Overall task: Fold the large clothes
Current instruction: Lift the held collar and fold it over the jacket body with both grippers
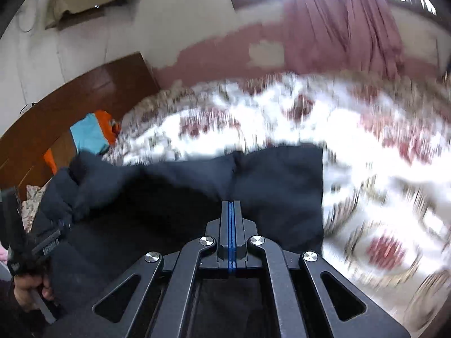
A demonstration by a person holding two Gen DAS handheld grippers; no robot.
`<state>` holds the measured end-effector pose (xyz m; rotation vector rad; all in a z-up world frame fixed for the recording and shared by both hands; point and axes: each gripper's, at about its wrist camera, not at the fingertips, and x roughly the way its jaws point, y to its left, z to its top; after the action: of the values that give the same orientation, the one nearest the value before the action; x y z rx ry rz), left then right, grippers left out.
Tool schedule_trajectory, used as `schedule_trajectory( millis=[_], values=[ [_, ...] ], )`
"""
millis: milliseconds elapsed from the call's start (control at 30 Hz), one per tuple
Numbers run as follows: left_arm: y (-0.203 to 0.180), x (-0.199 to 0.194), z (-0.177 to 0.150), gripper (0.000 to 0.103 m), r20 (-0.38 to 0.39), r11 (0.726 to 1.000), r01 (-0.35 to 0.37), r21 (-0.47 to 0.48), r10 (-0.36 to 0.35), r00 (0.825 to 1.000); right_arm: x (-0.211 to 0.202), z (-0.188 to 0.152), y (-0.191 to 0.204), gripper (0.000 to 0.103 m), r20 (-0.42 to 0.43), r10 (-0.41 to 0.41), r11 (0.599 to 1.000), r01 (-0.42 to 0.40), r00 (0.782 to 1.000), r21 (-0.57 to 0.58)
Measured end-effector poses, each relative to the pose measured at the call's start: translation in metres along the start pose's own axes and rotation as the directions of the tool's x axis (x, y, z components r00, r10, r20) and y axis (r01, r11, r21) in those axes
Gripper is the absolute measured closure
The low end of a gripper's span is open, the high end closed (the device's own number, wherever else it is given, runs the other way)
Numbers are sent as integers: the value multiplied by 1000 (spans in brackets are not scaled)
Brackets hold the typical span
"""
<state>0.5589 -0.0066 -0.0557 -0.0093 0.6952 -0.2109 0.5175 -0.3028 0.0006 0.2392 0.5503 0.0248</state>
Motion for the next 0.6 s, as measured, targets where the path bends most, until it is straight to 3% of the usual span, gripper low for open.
schedule_trajectory(
  millis=[100, 200, 233, 267, 400, 467, 533, 600],
  values=[
    [1, -1, 0, 100, 1, 1000, 7, -1, -7, 1000, 15, 26, 13, 102, 9, 54, 998, -55, 998, 44],
    [1, -1, 1, 100, -5, 1000, 10, 5, -10, 1000, 57, 29, 30, 102, -154, 169, 985, -161, 973, 63],
    [1, -3, 1, 100, -7, 1000, 13, 9, -13, 1000, 76, 22, 36, 102, -249, 204, 979, -190, 947, 80],
    [1, -4, 3, 99, -10, 1000, 14, 17, -14, 1000, 86, 13, 39, 102, -303, 194, 981, -180, 933, 75],
    [1, -23, 13, 98, -9, 997, -14, 70, 15, 1000, 90, -8, 35, 102, -323, 200, 980, -186, 925, 73],
    [4, -46, 19, 97, 49, 996, 38, 83, -42, 998, 91, -11, 32, 102, -331, 216, 976, -196, 919, 93],
    [7, -68, 30, 90, 127, 991, 121, 62, -128, 984, 92, -16, 26, 102, -330, 237, 970, -206, 914, 127],
    [3, -76, 46, 88, 148, 982, 187, 32, -190, 971, 93, -21, 22, 102, -322, 256, 962, -209, 911, 174]
  ],
)
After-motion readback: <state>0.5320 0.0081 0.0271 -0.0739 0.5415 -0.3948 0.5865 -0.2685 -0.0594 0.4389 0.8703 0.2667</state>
